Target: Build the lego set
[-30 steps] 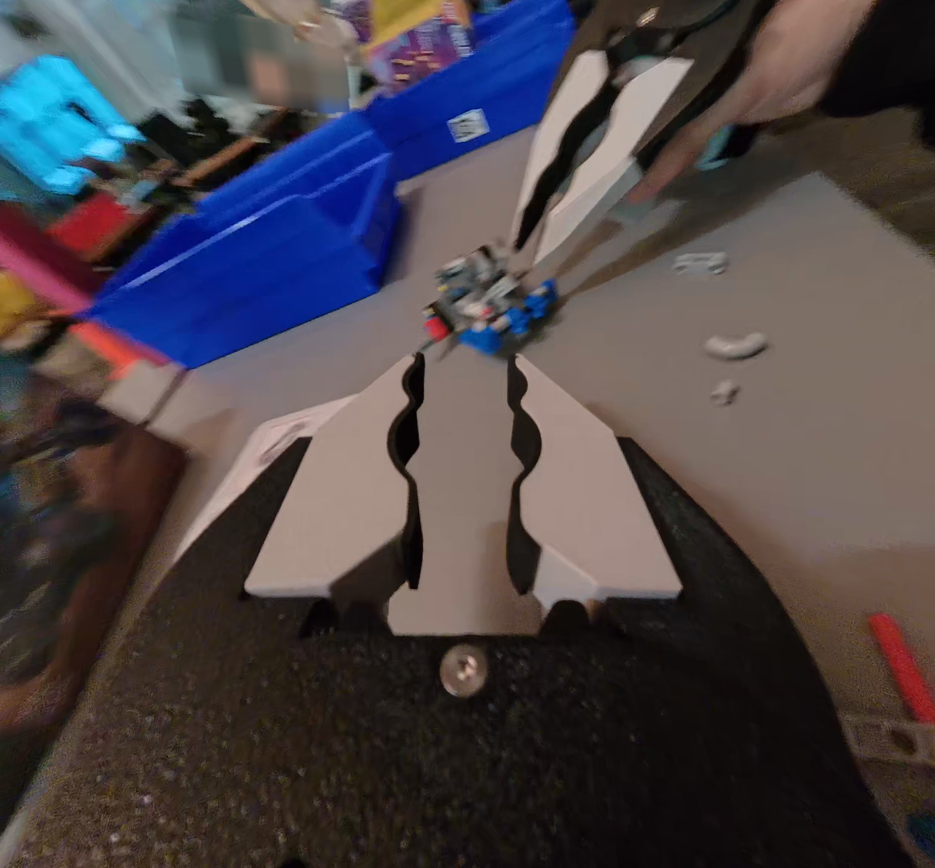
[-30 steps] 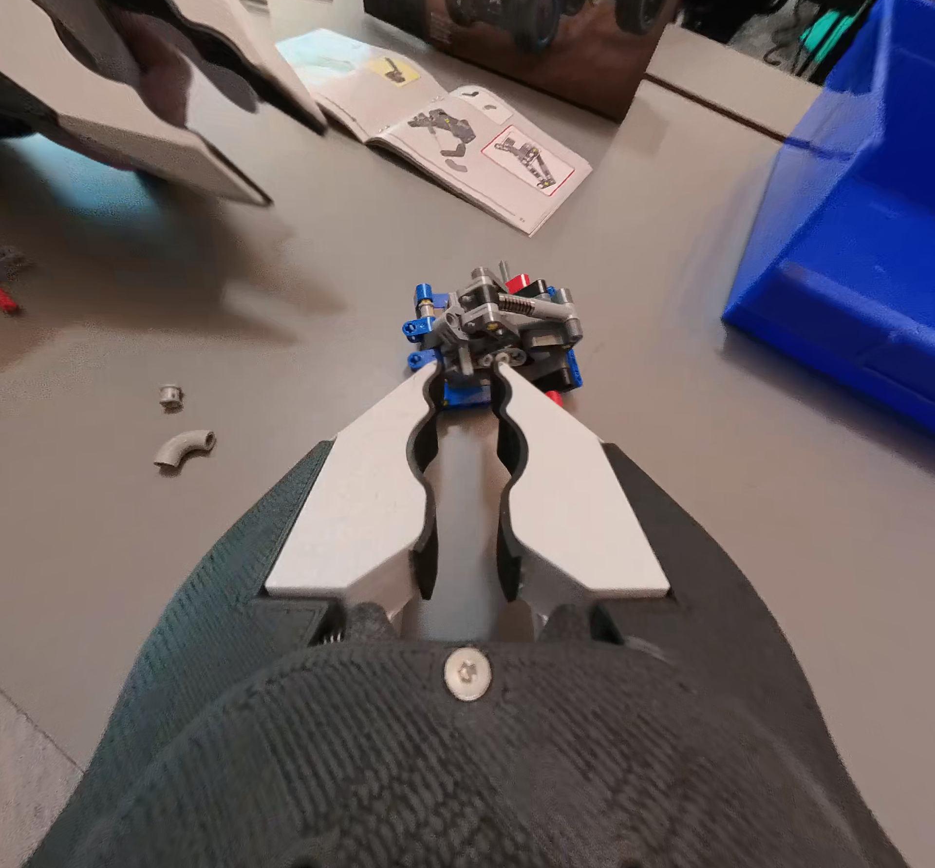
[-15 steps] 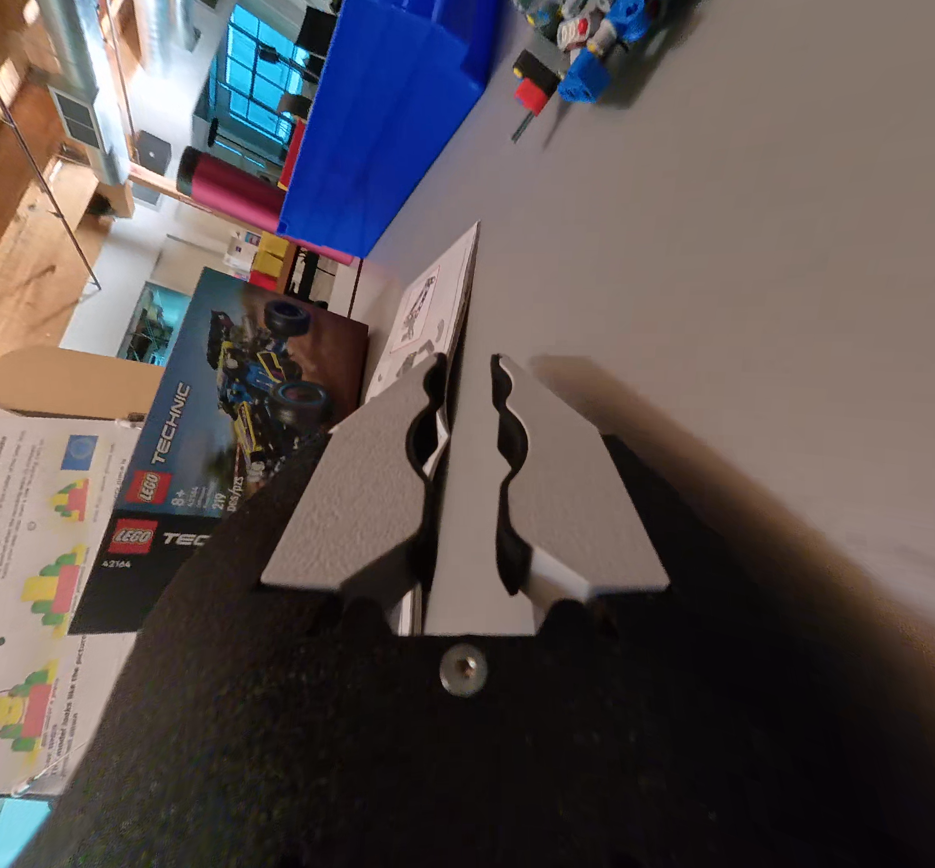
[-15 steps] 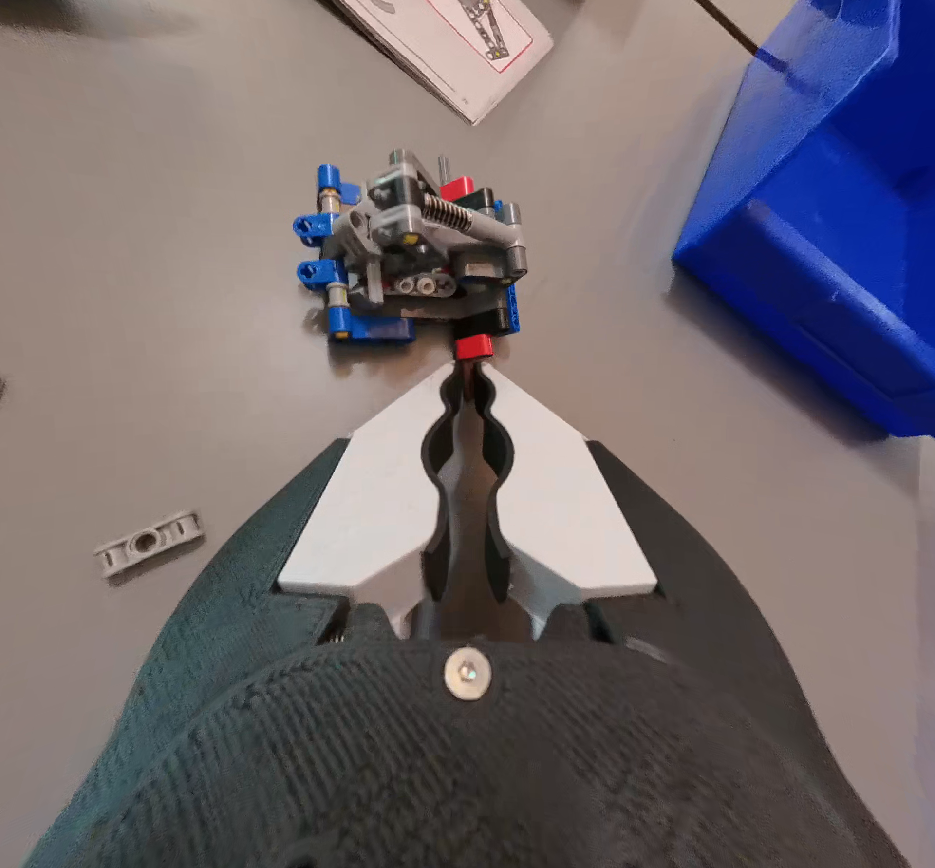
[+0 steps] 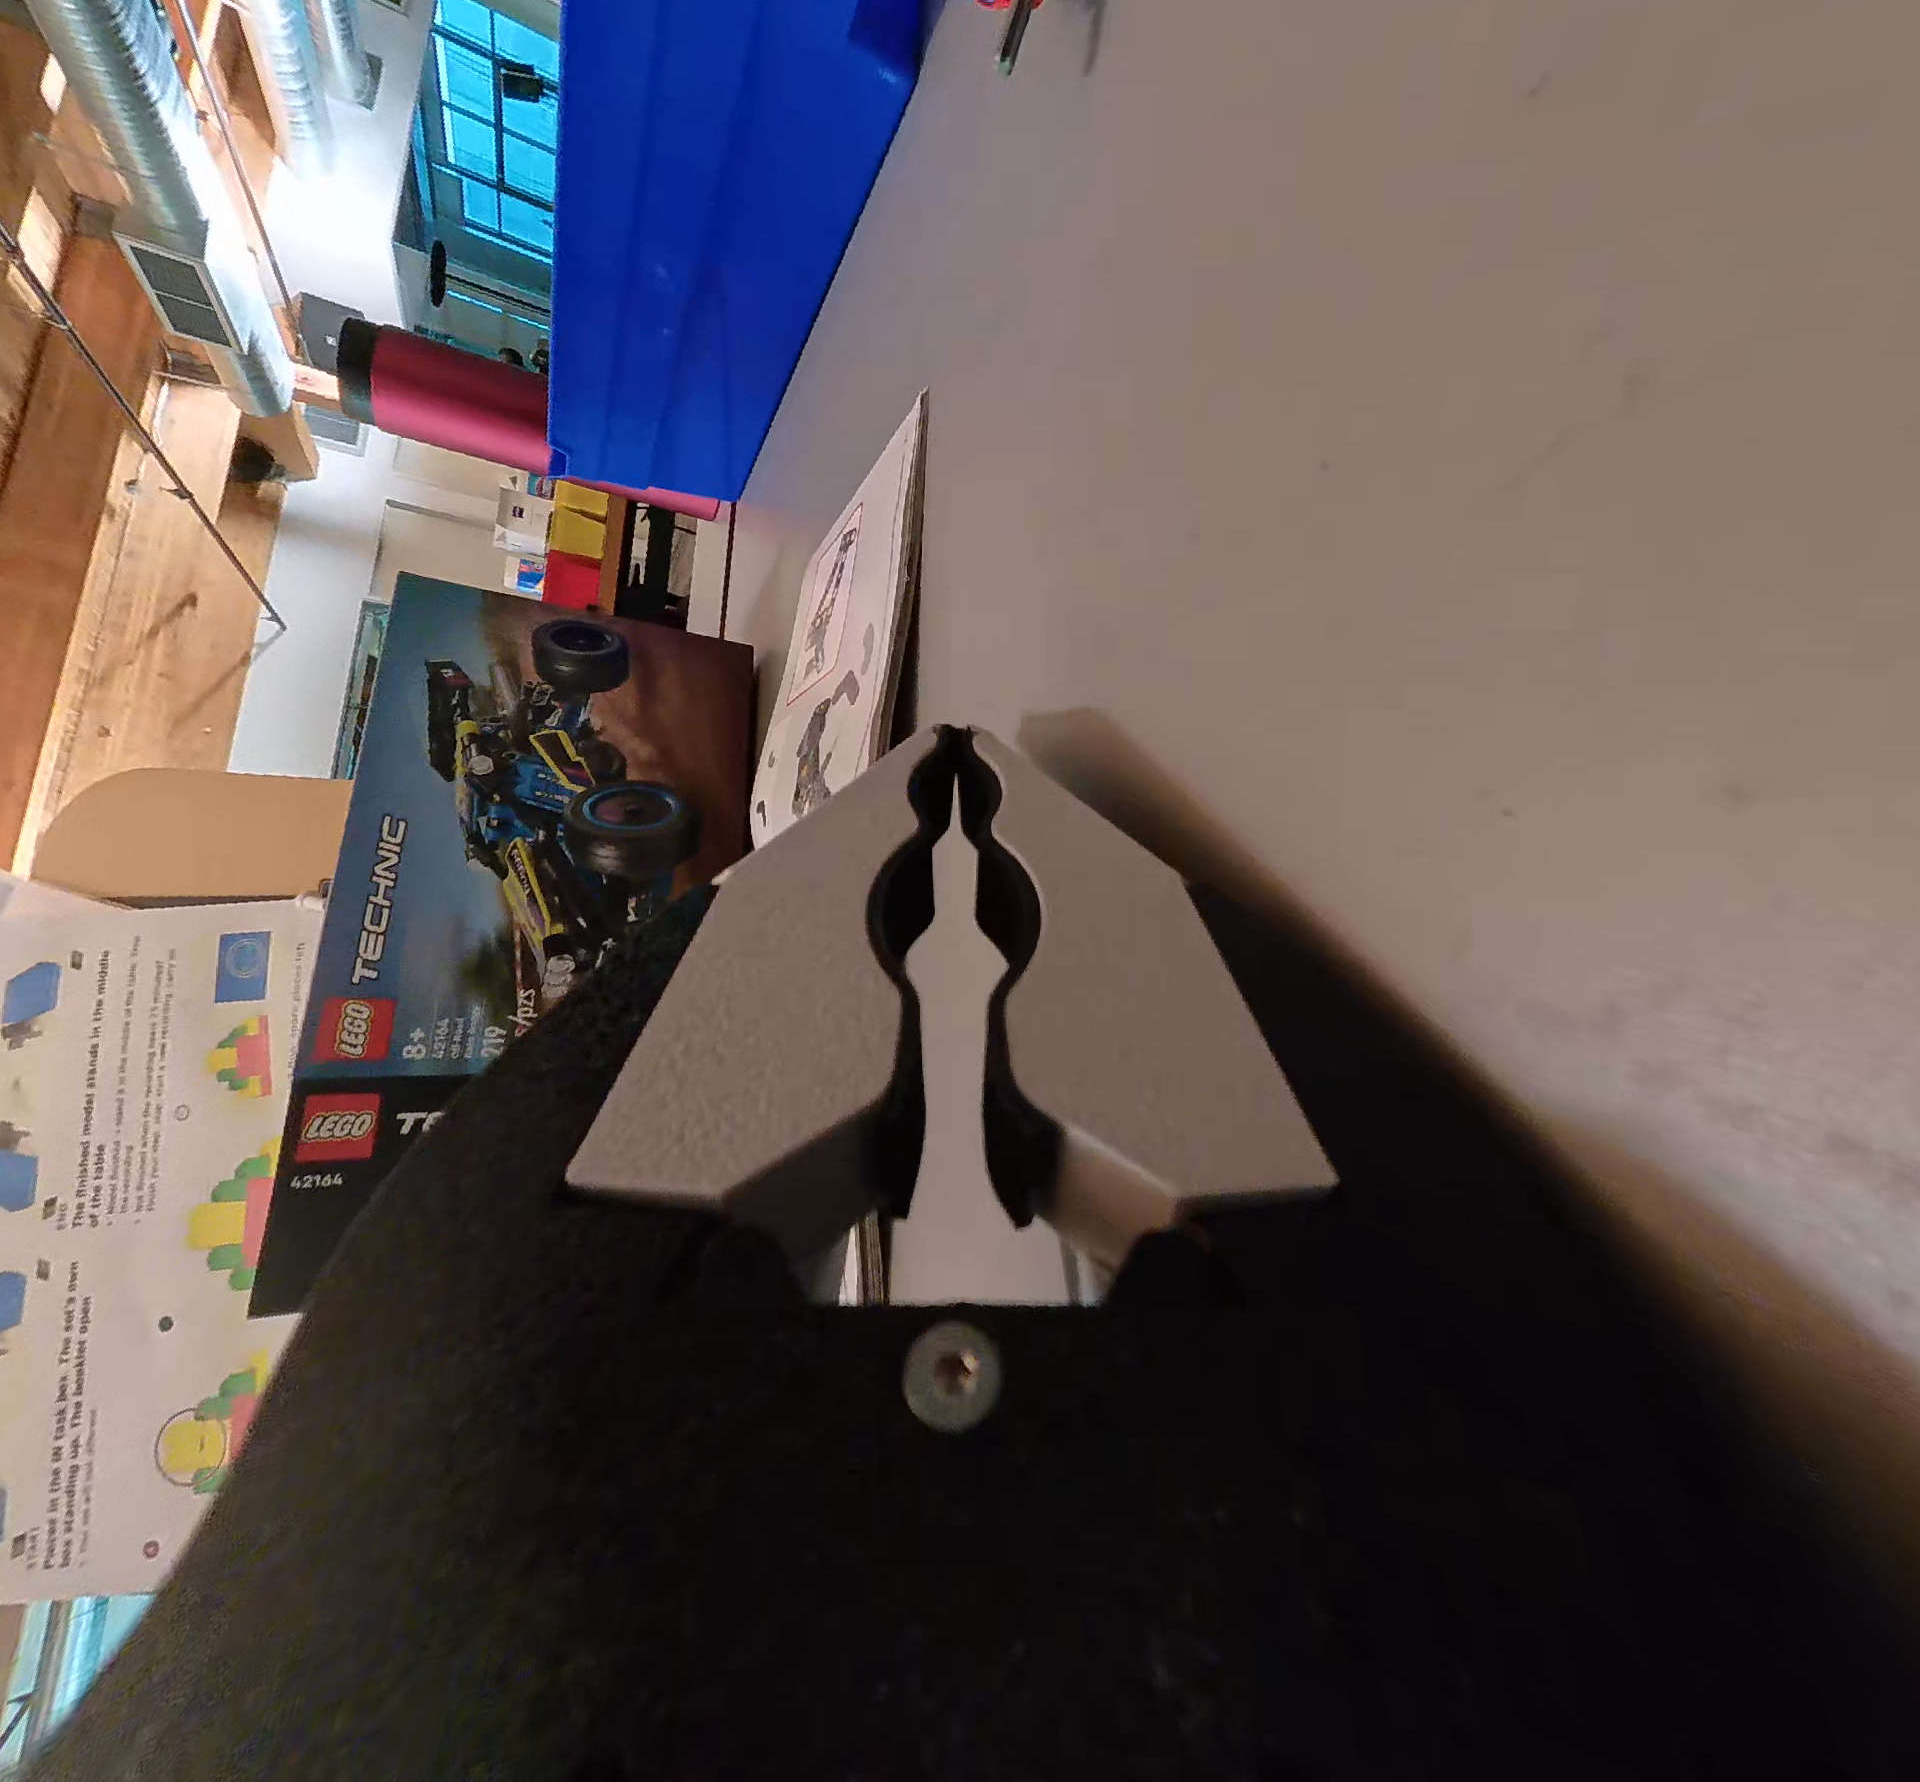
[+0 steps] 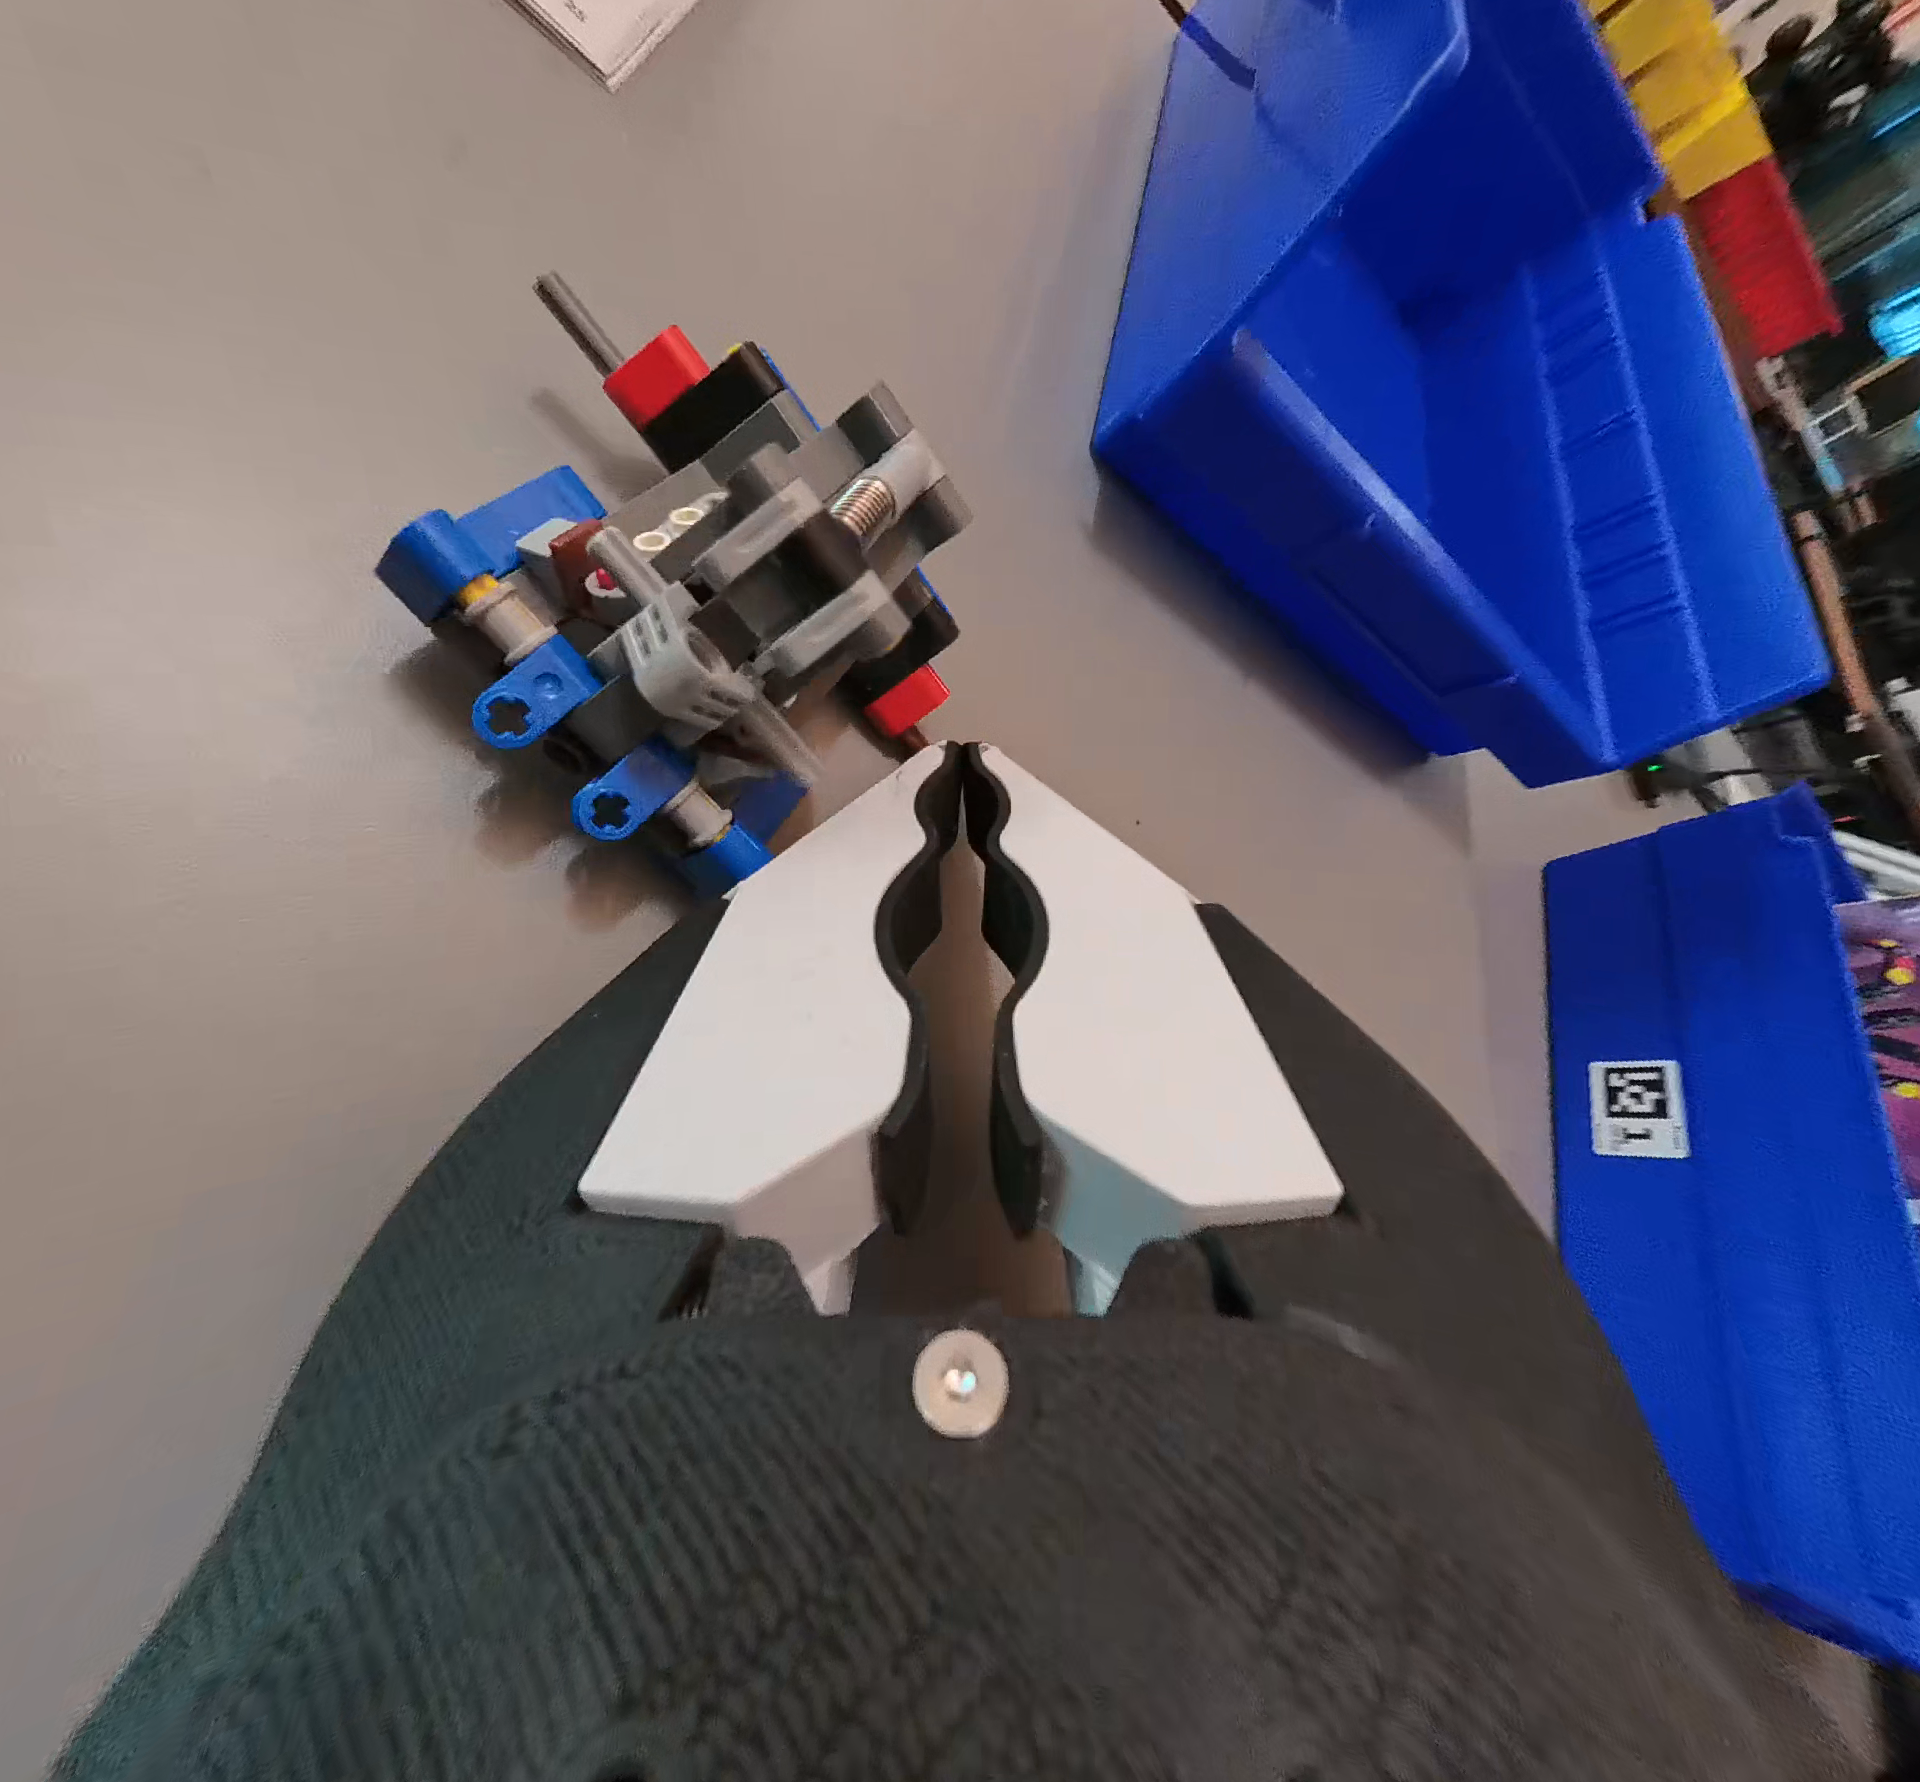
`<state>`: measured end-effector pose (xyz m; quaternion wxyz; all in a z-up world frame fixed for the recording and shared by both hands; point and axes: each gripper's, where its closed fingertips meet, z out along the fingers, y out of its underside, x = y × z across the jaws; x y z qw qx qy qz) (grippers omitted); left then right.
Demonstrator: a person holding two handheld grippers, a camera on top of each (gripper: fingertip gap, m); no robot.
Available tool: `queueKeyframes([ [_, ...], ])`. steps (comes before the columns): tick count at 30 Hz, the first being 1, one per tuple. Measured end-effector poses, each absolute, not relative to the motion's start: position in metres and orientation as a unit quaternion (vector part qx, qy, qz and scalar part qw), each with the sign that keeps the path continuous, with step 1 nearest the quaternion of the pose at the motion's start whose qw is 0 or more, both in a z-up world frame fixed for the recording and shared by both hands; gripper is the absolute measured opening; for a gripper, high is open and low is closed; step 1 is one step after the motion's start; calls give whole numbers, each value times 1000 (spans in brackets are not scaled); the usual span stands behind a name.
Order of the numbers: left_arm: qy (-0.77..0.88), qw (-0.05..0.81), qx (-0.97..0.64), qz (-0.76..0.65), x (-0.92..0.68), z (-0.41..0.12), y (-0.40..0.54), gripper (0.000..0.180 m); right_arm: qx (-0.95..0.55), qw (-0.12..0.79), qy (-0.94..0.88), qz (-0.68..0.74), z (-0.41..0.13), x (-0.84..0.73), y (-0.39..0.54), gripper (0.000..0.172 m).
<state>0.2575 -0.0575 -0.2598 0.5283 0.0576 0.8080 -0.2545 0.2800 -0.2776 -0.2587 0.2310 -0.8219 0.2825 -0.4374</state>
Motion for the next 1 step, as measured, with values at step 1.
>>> queueKeyframes([
  [1,808,529,58,-254,257,-260,-57,0,-820,224,274,-449,-258,281,-277,0],
])
